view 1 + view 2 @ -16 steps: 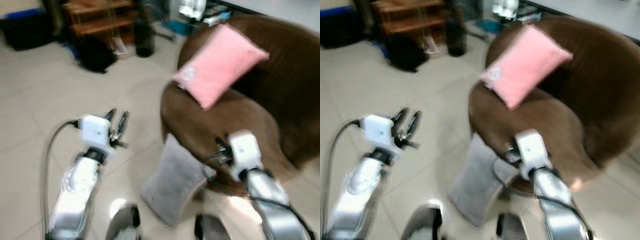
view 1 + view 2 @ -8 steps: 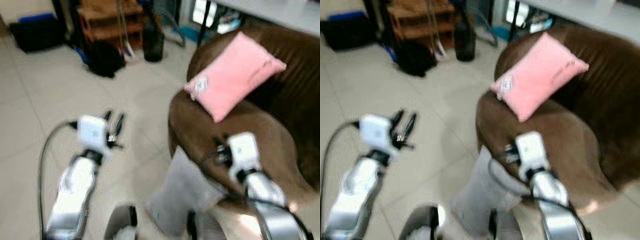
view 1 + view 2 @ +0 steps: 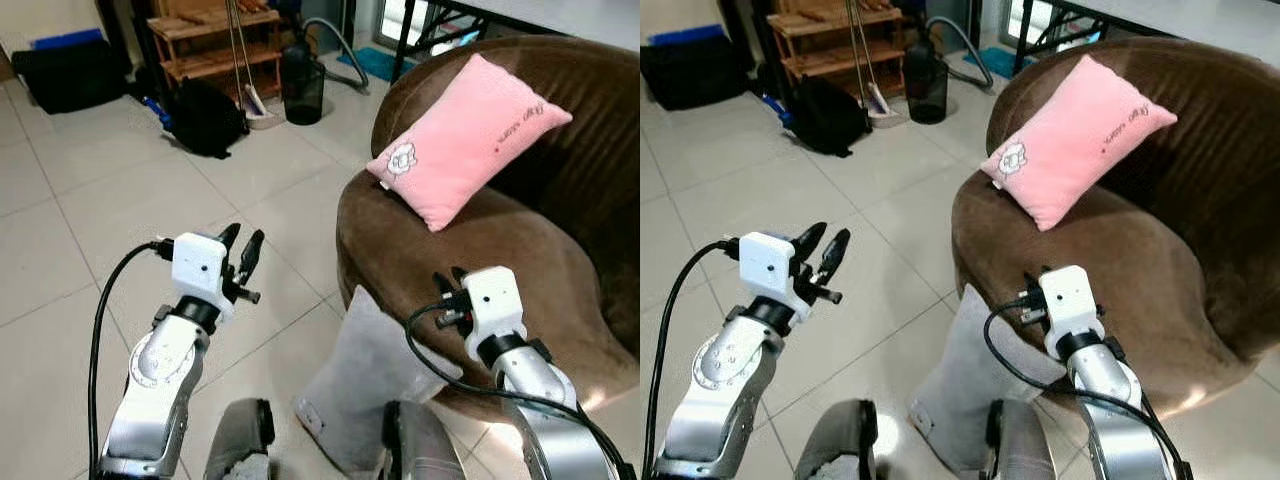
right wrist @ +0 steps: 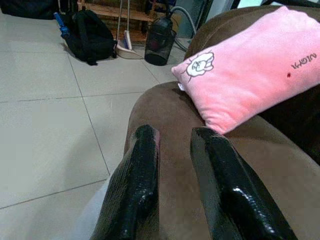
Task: Move the pillow to the sofa from floor
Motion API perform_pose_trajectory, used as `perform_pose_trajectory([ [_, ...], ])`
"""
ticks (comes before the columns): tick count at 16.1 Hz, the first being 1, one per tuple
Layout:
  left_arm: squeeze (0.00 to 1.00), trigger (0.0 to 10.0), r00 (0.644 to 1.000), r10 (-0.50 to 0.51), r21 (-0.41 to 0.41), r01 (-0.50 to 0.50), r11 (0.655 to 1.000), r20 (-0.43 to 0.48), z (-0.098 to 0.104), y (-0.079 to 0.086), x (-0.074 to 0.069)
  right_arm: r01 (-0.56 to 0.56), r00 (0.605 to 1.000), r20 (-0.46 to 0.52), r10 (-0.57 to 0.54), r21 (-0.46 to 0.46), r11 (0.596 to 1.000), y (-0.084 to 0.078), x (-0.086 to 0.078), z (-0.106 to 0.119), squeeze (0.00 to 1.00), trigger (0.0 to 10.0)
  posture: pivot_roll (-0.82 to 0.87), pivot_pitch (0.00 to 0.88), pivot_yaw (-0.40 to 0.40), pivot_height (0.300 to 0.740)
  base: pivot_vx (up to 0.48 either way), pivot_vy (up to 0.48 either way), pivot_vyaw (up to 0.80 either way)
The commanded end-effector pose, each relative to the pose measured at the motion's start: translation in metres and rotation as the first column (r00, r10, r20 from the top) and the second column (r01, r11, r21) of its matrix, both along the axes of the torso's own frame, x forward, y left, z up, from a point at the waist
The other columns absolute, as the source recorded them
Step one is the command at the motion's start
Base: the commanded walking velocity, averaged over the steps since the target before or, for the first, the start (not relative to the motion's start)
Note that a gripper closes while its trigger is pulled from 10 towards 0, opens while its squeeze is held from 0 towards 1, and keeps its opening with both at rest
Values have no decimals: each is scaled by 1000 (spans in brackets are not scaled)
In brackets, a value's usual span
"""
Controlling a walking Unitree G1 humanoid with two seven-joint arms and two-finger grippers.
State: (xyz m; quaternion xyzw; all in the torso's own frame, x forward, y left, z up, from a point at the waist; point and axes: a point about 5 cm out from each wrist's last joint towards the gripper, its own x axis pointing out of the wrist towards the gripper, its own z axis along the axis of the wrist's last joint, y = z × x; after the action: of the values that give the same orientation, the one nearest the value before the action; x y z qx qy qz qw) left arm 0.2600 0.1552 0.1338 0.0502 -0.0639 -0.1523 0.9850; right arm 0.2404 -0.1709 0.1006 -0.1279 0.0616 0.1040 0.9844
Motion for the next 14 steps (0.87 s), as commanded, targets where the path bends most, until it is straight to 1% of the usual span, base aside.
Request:
perform_pose_trajectory([
  [1, 0, 10000, 999, -28, 7, 28, 1000, -19, -5, -2, 0, 4, 1000, -14, -4, 1, 1000, -2, -1, -1, 0, 10000, -43, 40, 2, 546, 0, 0, 0],
  [5, 0, 10000, 999, -44, 17, 45, 999, -31, -7, -3, 0, 2, 1000, -17, -2, -5, 1000, -3, 0, -1, 0, 10000, -43, 52, -3, 521, 0, 0, 0],
  [7, 0, 10000, 999, -42, 27, 42, 999, -33, -9, -2, -1, -9, 999, -43, 8, -10, 1000, -2, 1, -4, 0, 10000, -44, 47, -5, 521, 0, 0, 0],
  [9, 0, 10000, 998, -54, 74, 56, 996, -26, -11, -1, 1, 26, 987, -156, -30, -32, 999, -9, 6, -21, 0, 10000, -42, 47, -12, 521, 0, 0, 0],
  [10, 0, 10000, 998, -54, 80, 56, 995, -31, -14, 1, 5, 53, 984, -170, -46, 38, 998, -9, 16, -27, 1000, 10000, -46, 60, -6, 521, 0, 0, 0],
  [12, 0, 10000, 998, -51, 115, 54, 992, -24, -17, 5, 7, 104, 978, -197, -73, 149, 983, -4, 30, -35, 1000, 10000, -45, 74, 3, 521, 0, 0, 0],
  [13, 0, 10000, 998, -59, 118, 62, 991, -28, -17, 4, 7, 123, 975, -206, -87, 169, 978, -2, 33, -37, 1000, 10000, -37, 89, 8, 521, 0, 0, 0],
  [14, 0, 10000, 996, -88, 120, 91, 989, -29, -16, 2, 6, 171, 964, -234, -124, 192, 966, 2, 42, -44, 1000, 10000, -27, 116, 13, 521, 0, 0, 0],
])
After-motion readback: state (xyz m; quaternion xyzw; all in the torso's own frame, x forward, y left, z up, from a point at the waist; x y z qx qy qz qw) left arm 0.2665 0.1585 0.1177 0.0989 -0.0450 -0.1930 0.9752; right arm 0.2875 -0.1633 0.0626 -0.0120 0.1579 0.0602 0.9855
